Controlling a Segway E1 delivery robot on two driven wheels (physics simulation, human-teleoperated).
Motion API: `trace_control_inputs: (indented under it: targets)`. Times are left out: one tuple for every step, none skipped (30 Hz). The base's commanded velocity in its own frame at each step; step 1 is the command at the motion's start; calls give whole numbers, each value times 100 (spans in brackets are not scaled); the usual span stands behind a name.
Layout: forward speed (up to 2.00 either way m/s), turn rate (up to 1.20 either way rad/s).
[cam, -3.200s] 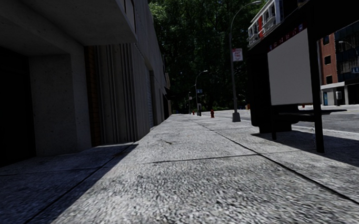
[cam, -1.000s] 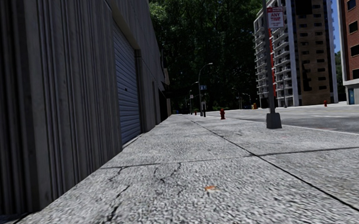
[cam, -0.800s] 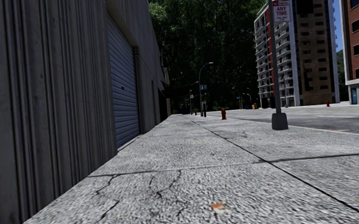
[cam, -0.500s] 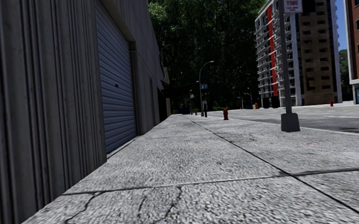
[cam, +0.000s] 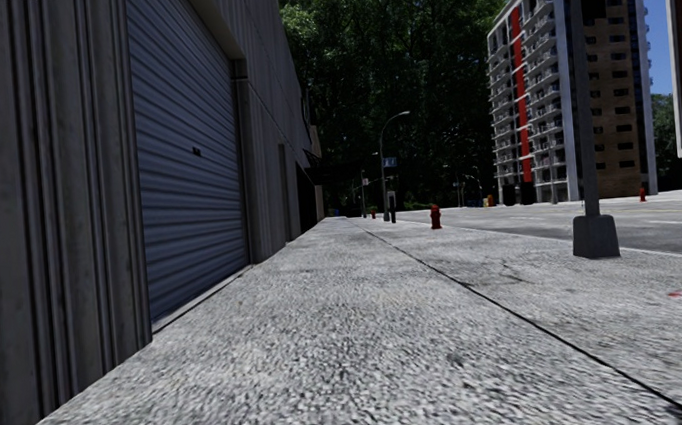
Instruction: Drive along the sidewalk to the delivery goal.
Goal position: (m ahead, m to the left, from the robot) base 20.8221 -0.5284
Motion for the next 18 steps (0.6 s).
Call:
trace_control_inputs:
  targets:
    - [200, 0]
    - [200, 0]
    - [200, 0]
    - [200, 0]
    - [200, 0]
    - [200, 0]
    - [200, 0]
    - [200, 0]
    - [200, 0]
    - [200, 0]
    - [200, 0]
    - [200, 0]
    - [200, 0]
    - [200, 0]
    - [200, 0]
    - [200, 0]
    - [200, 0]
    - [200, 0]
